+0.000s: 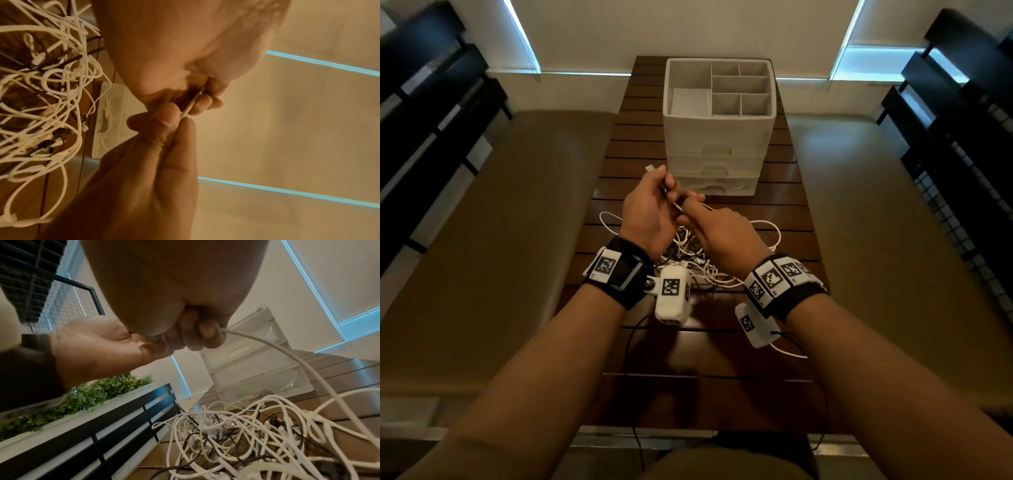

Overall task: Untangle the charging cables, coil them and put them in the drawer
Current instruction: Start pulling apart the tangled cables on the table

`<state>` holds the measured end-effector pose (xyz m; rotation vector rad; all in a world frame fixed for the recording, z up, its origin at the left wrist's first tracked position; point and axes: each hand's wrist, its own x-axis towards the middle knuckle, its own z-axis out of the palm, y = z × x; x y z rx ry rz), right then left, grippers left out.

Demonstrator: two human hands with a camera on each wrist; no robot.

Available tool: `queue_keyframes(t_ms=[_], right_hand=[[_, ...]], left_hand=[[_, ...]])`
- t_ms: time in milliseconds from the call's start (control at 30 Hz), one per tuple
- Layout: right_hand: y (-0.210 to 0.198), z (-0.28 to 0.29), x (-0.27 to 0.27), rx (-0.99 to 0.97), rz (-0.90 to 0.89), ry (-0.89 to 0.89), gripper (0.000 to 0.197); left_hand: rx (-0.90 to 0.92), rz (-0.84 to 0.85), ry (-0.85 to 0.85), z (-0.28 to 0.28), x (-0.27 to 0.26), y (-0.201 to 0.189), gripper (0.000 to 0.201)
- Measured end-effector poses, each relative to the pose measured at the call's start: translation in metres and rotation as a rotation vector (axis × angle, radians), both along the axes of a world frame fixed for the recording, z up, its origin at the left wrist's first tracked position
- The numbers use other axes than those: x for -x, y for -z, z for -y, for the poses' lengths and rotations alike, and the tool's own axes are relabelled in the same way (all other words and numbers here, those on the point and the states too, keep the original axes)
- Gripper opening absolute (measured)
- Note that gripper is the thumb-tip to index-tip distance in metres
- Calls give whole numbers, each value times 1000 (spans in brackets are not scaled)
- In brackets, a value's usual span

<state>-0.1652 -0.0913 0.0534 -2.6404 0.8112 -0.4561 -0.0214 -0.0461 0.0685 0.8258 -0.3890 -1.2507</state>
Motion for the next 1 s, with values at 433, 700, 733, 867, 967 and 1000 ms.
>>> queue_keyframes(t_ms=[433, 700, 733, 867, 967, 1000], right_hand=[[-26, 96, 122, -118, -213, 371, 56], [36, 60, 97, -160, -833, 210, 55], [42, 57, 99, -195, -851, 187, 53], [50, 49, 98, -365, -396, 325, 38], [69, 40, 95, -478, -275, 385, 27], [75, 38, 92, -511, -246, 389, 24]], left_hand=[[-207, 165, -126, -32, -85, 24, 43], [-128, 258, -59, -21, -62, 9, 50], [-115, 256, -63, -21, -65, 9, 50], [-110, 255, -33, -25, -71, 16, 51], [-93, 244, -8, -27, -63, 19, 51], [-87, 247, 2, -27, -59, 19, 51]])
